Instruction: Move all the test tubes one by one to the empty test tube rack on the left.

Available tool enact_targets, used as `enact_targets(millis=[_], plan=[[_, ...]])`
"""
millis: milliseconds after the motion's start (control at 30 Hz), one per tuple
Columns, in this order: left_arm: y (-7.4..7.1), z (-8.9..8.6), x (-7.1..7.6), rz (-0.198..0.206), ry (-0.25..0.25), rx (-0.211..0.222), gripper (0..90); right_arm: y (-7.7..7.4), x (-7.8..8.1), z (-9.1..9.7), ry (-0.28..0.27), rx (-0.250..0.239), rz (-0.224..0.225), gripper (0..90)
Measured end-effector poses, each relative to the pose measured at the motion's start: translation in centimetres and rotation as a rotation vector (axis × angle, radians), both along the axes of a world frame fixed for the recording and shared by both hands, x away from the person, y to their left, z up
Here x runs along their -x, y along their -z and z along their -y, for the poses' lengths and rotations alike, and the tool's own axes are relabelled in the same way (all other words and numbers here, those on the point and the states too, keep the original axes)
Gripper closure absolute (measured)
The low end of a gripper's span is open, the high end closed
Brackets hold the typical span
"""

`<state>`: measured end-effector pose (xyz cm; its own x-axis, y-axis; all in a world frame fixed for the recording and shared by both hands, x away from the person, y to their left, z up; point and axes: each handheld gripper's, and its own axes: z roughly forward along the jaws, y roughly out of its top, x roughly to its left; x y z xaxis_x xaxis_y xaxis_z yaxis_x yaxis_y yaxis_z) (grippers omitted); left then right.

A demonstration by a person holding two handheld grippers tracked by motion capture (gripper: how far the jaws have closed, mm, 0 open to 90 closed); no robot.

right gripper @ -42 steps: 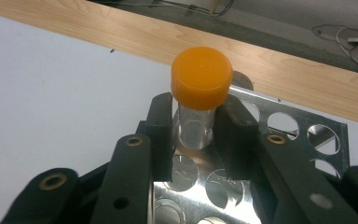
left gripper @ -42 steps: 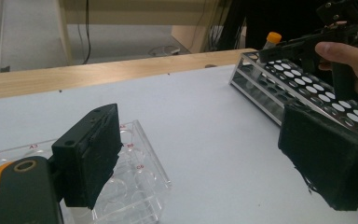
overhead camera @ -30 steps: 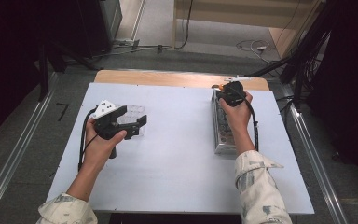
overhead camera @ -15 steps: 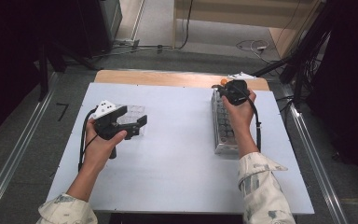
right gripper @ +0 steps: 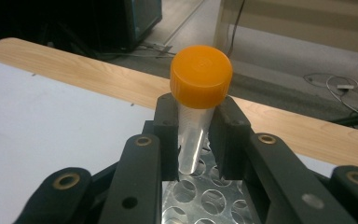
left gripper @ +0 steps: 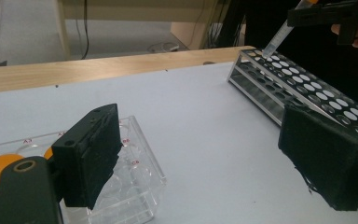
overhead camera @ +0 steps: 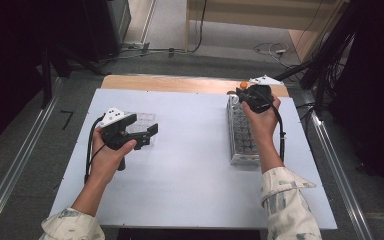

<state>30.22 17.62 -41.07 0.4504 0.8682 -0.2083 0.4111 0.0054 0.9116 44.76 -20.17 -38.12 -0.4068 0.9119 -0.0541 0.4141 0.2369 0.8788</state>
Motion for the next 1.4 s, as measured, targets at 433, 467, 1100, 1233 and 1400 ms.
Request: enact_targets(millis=[433, 467, 1100, 1233, 1400], plan=[[-0.4, 0.6, 0.3, 0.026, 0.007, 0.005, 14.8, 0.1, 3.4, -3.3, -0.152, -0.004, 0.000, 71.7], [-0.4, 0.6, 0.4, 0.026, 0.008, 0.002, 14.8, 0.3, 3.7, -3.8, -0.164, -0.005, -0.002, 71.7], [-0.4, 1.0, 0.5, 0.035, 0.025, -0.002, 15.6, 3.0, 7.2, -10.7, -0.371, 0.019, -0.059, 71.7], [-0.4, 1.1, 0.5, 0.032, 0.027, -0.002, 15.7, 3.1, 7.6, -11.6, -0.395, 0.022, -0.065, 71.7], [-0.3, 1.2, 0.5, 0.030, 0.034, -0.009, 15.9, 3.2, 8.0, -12.4, -0.418, 0.024, -0.061, 71.7]])
